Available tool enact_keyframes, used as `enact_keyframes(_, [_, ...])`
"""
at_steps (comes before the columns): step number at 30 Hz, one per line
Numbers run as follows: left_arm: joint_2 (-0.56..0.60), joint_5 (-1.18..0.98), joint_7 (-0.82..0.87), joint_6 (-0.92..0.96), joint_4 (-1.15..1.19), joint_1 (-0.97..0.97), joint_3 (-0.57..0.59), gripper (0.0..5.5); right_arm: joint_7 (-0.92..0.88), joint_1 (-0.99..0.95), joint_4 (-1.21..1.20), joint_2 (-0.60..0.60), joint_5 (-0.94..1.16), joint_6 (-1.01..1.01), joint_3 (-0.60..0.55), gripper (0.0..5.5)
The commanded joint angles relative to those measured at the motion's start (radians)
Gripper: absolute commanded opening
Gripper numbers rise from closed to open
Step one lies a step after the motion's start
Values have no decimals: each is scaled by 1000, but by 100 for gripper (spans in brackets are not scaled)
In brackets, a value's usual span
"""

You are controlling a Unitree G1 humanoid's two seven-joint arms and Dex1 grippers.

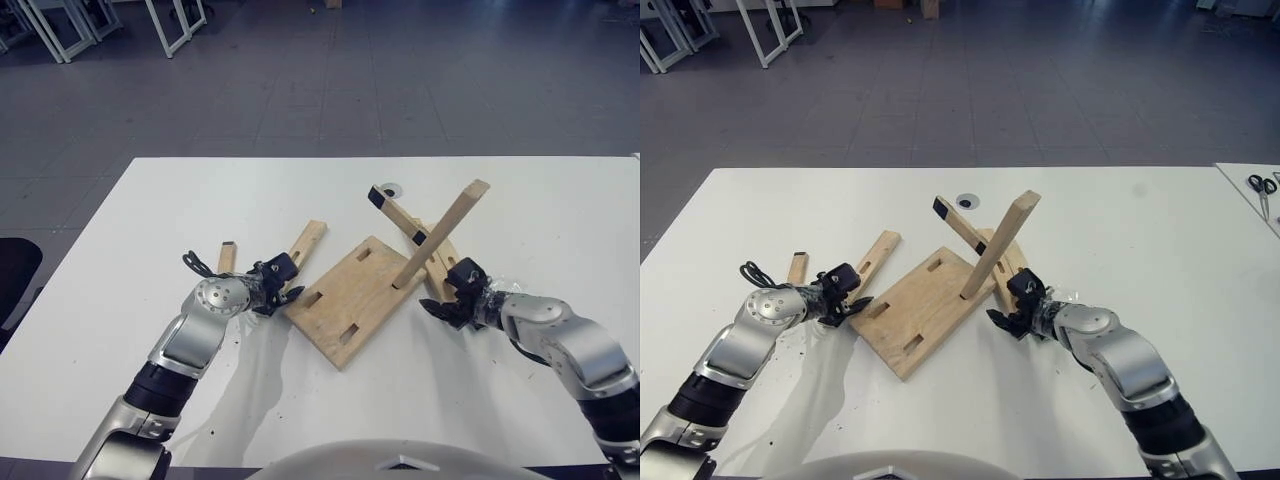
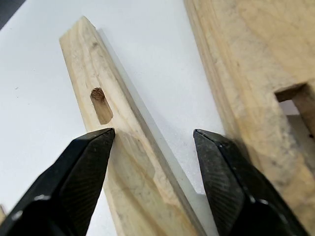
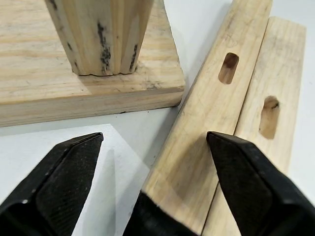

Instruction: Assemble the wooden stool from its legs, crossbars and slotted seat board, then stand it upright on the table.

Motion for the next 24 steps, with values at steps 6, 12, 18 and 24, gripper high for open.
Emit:
enact_keyframes(6, [19,-37,-106,48,-139,44,-55,297,-31,-179,287,206,-147,-195,20,389])
enact_keyframes(12, [34,-43,-130,103,-200,30,-71,297,-45,-222,407,280,-178,-314,-58,389])
enact_keyframes(18, [47,-36,-113,122,-218,52,-55,297,-1,-105,92,138,-143,-126,-221,389])
enact_keyframes(24, [53,-41,-95,140,-239,72,-38,297,20,104,-59,73,-130,-22,-315,389])
